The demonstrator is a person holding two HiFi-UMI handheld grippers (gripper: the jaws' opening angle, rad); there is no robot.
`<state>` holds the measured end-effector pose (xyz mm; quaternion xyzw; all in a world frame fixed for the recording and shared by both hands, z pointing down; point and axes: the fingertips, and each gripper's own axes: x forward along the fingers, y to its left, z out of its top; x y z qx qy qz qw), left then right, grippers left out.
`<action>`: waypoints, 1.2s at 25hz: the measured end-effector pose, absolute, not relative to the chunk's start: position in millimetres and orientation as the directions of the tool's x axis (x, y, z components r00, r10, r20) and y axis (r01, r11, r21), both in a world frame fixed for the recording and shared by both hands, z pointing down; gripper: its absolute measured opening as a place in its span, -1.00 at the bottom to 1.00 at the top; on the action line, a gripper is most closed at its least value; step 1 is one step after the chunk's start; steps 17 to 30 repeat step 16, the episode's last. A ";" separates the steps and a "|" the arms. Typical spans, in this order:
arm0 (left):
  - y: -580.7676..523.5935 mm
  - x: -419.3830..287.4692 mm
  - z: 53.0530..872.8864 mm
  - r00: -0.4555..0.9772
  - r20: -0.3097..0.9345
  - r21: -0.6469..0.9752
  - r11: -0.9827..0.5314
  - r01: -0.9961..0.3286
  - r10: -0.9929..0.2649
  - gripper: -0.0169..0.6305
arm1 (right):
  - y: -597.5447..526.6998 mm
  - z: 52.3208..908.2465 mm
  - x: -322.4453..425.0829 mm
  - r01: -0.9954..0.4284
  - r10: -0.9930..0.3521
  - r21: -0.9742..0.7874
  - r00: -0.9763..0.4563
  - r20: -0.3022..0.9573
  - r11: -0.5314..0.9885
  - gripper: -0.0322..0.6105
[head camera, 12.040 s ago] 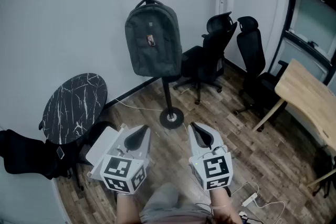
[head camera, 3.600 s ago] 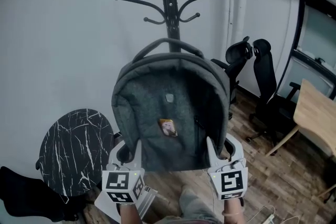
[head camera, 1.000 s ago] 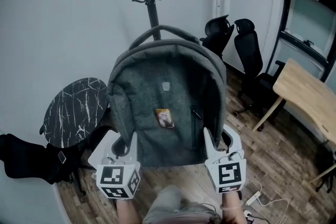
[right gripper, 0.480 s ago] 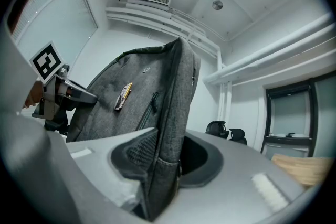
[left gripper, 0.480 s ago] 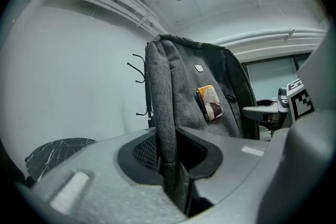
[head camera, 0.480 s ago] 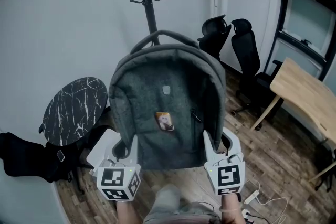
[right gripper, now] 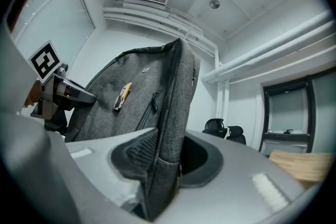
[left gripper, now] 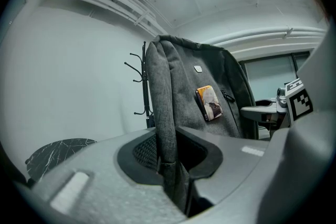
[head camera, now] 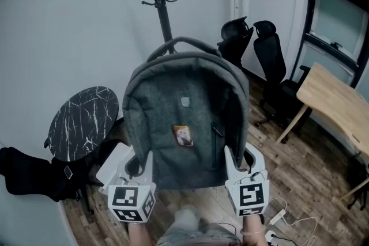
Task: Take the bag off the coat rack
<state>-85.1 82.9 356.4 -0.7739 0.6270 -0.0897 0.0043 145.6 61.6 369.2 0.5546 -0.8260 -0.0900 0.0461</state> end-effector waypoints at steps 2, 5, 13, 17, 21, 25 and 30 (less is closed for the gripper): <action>82.2 -85.7 356.5 0.200 0.136 -0.127 -0.218 -0.968 -0.970 -0.73 | 61.2 371.9 144.9 -0.911 -0.926 0.191 -0.376 -0.021 0.366 -0.55; 79.9 -85.4 356.6 0.204 0.140 -0.133 -0.223 -0.966 -0.969 -0.73 | 59.3 374.2 145.1 -0.913 -0.928 0.185 -0.373 -0.020 0.363 -0.55; 53.9 -79.2 356.7 0.226 0.155 -0.145 -0.249 -0.958 -0.962 -0.73 | 36.3 378.0 150.8 -0.924 -0.935 0.163 -0.353 -0.021 0.346 -0.55; 44.0 -76.2 356.0 0.238 0.161 -0.142 -0.261 -0.955 -0.958 -0.73 | 27.2 375.0 153.4 -0.928 -0.939 0.159 -0.344 -0.028 0.336 -0.55; 44.0 -76.2 356.0 0.238 0.161 -0.142 -0.261 -0.955 -0.958 -0.73 | 27.2 375.0 153.4 -0.928 -0.939 0.159 -0.344 -0.028 0.336 -0.55; 44.0 -76.2 356.0 0.238 0.161 -0.142 -0.261 -0.955 -0.958 -0.73 | 27.2 375.0 153.4 -0.928 -0.939 0.159 -0.344 -0.028 0.336 -0.55; 44.0 -76.2 356.0 0.238 0.161 -0.142 -0.261 -0.955 -0.958 -0.73 | 27.2 375.0 153.4 -0.928 -0.939 0.159 -0.344 -0.028 0.336 -0.55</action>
